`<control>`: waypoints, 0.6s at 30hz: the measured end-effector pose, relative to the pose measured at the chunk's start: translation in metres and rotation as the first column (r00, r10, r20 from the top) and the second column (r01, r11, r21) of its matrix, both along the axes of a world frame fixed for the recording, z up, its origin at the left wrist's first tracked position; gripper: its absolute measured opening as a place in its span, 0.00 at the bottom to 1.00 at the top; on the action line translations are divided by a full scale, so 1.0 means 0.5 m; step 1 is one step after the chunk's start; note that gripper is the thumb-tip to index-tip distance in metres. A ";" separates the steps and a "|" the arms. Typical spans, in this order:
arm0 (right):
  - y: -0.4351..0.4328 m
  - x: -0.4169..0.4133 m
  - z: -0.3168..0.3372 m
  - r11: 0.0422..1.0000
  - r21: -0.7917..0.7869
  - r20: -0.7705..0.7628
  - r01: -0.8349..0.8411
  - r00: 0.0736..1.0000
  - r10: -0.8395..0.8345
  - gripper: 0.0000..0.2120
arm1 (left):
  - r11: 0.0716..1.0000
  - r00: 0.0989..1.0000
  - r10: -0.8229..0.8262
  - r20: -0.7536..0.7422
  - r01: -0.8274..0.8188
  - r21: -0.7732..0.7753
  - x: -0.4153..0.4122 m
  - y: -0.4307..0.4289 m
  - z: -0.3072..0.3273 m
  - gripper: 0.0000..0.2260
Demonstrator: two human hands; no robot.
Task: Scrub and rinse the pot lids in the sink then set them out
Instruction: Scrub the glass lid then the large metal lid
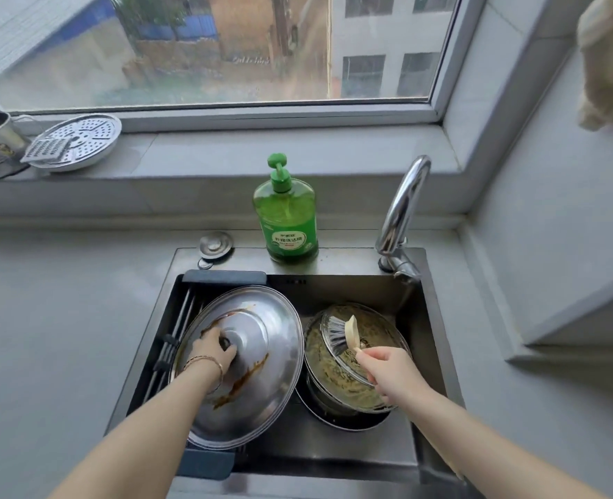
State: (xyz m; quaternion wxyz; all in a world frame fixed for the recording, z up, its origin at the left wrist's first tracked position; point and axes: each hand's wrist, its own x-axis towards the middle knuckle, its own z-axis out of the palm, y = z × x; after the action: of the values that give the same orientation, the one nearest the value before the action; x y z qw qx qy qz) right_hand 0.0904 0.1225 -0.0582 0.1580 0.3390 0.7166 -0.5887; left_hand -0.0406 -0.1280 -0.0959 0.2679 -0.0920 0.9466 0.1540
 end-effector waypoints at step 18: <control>0.030 0.070 -0.019 0.726 -0.469 0.271 0.503 0.864 -0.424 0.18 | 0.700 0.785 -0.613 0.092 0.594 -0.396 0.046 0.309 0.253 0.22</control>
State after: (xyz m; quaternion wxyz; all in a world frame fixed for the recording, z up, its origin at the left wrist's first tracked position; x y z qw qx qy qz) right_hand 0.1253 0.1373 -0.0679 0.1436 0.4930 0.4067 -0.7556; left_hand -0.0176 0.0264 0.0309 0.2564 0.1733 0.9407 -0.1391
